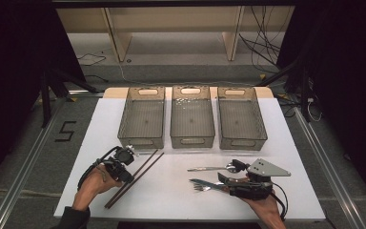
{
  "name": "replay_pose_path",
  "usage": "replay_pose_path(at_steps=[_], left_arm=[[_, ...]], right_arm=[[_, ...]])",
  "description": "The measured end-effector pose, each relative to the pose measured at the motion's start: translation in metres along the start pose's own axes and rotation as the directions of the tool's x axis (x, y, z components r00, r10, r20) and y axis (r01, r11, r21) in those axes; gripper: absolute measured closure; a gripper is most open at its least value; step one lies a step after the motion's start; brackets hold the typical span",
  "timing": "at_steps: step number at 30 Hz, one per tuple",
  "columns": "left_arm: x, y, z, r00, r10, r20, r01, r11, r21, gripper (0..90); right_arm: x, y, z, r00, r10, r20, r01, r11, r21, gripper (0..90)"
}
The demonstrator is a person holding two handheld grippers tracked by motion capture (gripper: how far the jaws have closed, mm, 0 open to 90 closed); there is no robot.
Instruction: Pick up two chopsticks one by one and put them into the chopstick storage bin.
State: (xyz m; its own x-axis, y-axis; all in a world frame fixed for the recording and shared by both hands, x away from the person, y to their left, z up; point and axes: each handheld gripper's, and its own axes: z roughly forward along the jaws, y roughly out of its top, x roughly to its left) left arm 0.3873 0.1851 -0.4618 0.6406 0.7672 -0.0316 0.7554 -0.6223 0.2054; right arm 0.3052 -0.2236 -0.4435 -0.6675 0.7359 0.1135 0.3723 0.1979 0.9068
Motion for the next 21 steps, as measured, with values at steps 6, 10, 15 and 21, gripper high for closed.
replay_pose_path(at_steps=[6, 10, 15, 21], left_arm=[[-0.003, 0.002, 0.001, 0.9996, 0.015, -0.024, -0.015, 0.9998, 0.012, 81.8], [-0.003, 0.002, 0.0, 0.9996, 0.018, -0.024, -0.018, 0.9998, 0.01, 83.8], [-0.003, 0.001, -0.001, 0.9992, 0.033, -0.024, -0.033, 0.9995, -0.001, 84.0], [-0.005, -0.001, -0.018, 0.9981, 0.054, -0.031, -0.055, 0.9976, -0.042, 84.1]], right_arm=[[0.001, 0.0, 0.0, 1.0, -0.003, 0.002, 0.003, 1.0, 0.003, 27.7], [0.0, 0.0, 0.0, 1.0, -0.003, 0.003, 0.003, 1.0, 0.002, 27.9], [0.0, 0.0, 0.0, 1.0, -0.004, 0.003, 0.004, 1.0, 0.002, 27.9], [0.0, 0.0, -0.001, 1.0, -0.002, 0.004, 0.002, 1.0, -0.001, 28.1]])
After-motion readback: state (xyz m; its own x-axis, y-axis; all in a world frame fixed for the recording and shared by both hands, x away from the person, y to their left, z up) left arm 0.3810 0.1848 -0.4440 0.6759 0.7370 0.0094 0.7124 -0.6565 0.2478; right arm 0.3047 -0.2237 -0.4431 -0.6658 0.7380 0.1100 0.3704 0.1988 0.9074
